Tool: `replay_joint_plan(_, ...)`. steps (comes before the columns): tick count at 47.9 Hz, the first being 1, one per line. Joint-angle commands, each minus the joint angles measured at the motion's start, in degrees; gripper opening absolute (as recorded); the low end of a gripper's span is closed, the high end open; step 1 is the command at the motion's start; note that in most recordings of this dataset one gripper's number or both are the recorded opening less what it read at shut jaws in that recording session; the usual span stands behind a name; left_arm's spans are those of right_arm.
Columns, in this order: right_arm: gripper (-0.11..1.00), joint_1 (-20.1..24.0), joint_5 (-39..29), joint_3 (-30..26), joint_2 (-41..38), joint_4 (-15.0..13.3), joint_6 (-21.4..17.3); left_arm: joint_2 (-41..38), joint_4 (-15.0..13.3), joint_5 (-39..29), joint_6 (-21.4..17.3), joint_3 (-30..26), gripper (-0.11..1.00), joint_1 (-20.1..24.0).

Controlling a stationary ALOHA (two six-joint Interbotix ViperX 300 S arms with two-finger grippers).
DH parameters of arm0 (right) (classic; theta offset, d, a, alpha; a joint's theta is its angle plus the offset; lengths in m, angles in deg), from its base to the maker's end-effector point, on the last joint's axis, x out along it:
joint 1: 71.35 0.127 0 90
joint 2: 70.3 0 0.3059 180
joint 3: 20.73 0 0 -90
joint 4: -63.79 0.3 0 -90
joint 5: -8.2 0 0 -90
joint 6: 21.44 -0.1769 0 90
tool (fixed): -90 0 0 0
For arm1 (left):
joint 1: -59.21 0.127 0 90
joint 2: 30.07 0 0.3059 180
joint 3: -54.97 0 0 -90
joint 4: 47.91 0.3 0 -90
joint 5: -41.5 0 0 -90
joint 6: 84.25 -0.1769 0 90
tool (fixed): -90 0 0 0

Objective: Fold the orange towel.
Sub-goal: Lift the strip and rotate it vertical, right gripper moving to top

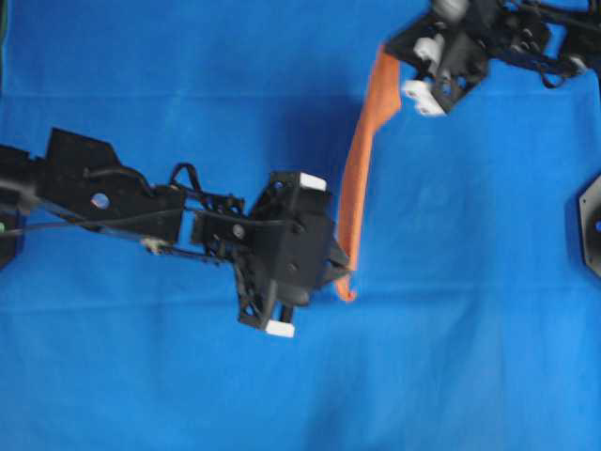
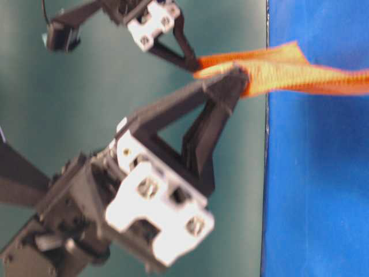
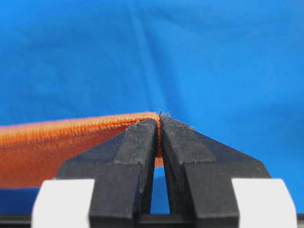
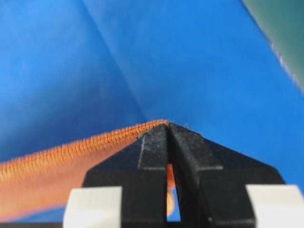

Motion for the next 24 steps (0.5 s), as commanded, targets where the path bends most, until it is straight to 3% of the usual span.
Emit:
replay_joint_plan(1, 0.02, -1.7, 0.5, -4.3, -1.7, -1.1, 0.1, 0.3, -0.2, 0.4, -0.9, -2.5, 0.03, -2.3)
replay_joint_plan(13, 0.02, -2.1, 0.5, -5.8, -2.8, -2.0, 0.1, -0.4, -0.2, 0.9, -1.8, -3.3, 0.03, -2.8)
replay_joint_plan(24, 0.02, -2.8, 0.3, -2.5, 0.4, -1.9, -0.1, -2.5, -0.2, 4.4, -2.5, -5.0, 0.03, -2.8)
